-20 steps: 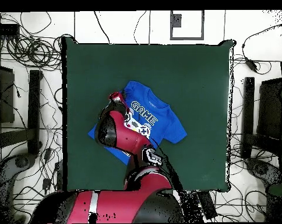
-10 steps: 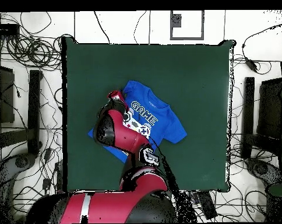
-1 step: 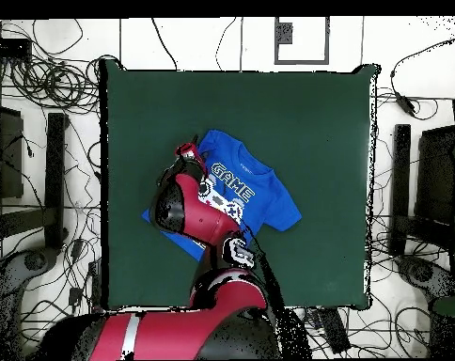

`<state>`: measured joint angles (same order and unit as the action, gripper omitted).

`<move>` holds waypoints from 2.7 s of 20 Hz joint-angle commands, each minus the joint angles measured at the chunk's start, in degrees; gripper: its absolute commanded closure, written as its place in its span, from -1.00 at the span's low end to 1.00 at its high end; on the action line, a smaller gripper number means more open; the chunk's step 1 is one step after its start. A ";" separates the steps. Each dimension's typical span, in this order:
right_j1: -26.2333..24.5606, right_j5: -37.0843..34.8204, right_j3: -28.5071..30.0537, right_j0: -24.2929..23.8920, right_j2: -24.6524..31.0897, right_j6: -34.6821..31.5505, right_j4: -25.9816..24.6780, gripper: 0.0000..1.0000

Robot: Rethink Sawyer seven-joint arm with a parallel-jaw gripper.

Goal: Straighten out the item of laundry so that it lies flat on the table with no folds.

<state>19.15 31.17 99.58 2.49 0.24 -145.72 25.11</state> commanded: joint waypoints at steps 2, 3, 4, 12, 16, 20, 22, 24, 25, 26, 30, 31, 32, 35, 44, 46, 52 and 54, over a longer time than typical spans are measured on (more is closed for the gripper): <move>-2.17 -8.10 -3.98 3.91 -0.01 -2.06 6.98 -1.00; -2.44 -8.09 -4.25 4.41 -0.44 -1.61 7.46 -1.00; -2.58 -7.76 -4.41 4.81 -0.85 -1.23 7.65 -1.00; -1.74 -8.95 -5.06 5.59 -1.47 -1.92 9.07 -1.00; -2.10 -8.92 -5.80 6.19 -1.28 -2.61 9.74 -1.00; -3.17 -7.65 -6.02 7.25 -1.47 -3.10 10.83 -1.00; -3.27 -8.05 -6.26 8.06 -2.13 -2.75 12.29 -1.00; -3.54 -8.36 -6.75 8.99 -2.57 -2.47 13.90 -1.00; -3.59 -8.55 -6.91 9.39 -2.85 -2.29 14.62 -1.00; -3.56 -8.78 -6.98 9.69 -3.04 -2.15 15.25 -1.00; -3.52 -9.06 -7.22 10.18 -3.21 -1.85 16.55 -1.00; -3.85 -8.81 -7.46 10.40 -3.24 -1.76 16.96 -1.00; -4.17 -8.55 -7.70 10.63 -3.27 -1.67 17.37 -1.00; -5.53 -8.26 -9.69 12.71 -3.63 -0.14 21.64 -1.00; -6.87 -9.12 -11.26 14.97 -5.07 1.10 25.52 -1.00; -6.57 -9.49 -10.89 15.15 -5.35 0.82 25.43 -1.00; -4.20 -11.49 -8.31 16.18 -7.02 -0.01 24.51 -1.00; -2.36 -12.41 -6.55 16.56 -7.67 -0.86 24.02 -1.00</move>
<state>13.79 28.45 90.25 16.92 -7.54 -145.72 46.81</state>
